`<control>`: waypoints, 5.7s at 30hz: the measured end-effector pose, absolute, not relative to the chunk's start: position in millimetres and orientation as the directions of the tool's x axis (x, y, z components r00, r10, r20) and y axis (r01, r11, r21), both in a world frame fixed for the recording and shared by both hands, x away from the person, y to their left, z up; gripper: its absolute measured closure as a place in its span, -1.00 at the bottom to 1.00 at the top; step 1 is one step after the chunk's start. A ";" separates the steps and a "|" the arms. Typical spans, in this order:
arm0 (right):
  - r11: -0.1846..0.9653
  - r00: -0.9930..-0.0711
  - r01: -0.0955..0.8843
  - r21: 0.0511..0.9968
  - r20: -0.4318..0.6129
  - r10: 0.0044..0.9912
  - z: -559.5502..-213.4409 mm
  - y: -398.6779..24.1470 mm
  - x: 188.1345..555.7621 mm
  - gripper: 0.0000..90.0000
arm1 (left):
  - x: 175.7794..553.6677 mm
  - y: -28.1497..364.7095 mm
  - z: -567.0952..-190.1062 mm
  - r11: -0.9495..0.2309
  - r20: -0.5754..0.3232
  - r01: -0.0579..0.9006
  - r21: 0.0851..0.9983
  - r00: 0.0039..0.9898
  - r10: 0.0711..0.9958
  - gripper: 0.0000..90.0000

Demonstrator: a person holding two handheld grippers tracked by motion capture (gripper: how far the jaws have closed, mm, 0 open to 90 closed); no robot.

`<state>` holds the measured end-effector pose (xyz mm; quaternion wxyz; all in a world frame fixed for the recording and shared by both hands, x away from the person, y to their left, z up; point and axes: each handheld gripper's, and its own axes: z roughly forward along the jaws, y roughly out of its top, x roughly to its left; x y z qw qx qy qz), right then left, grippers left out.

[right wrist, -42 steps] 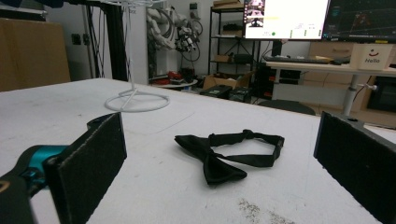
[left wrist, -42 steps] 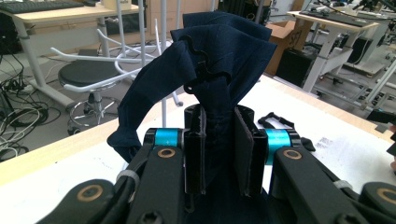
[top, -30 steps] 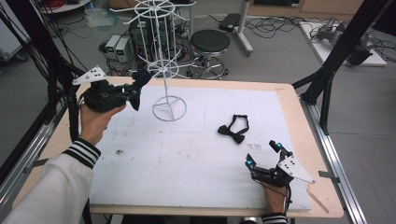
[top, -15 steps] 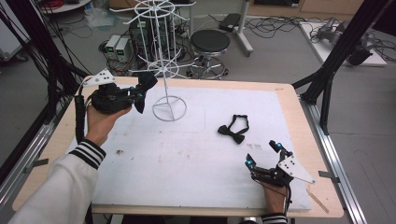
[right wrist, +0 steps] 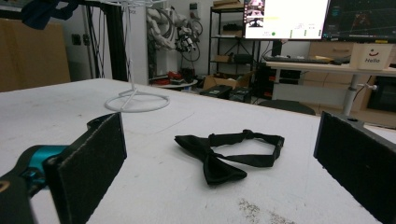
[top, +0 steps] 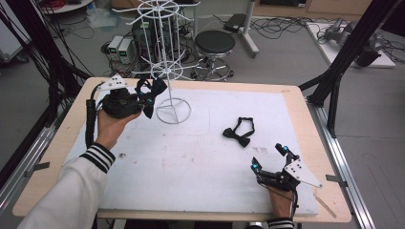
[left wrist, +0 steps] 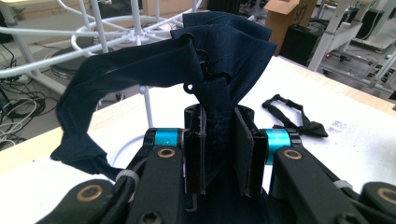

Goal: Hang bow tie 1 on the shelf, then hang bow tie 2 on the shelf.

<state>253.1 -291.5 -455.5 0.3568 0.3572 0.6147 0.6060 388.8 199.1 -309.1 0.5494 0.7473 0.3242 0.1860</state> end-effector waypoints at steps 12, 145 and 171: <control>0.011 -0.490 0.005 1.000 -0.007 0.871 -455.5 -291.5 253.1 -0.97 | 396.8 194.8 -323.1 -0.197 -0.093 0.312 0.930 0.715 0.693 0.67; 0.107 -0.525 0.127 0.986 -0.025 0.851 -405.9 -304.1 279.6 -0.96 | 302.8 281.6 -410.4 -0.058 -0.010 0.086 0.995 0.641 0.767 -0.96; 0.355 -0.710 0.245 0.902 -0.082 0.700 -360.3 -291.6 329.0 -0.96 | 296.6 286.6 -423.4 -0.051 0.005 0.054 0.997 0.636 0.772 -0.96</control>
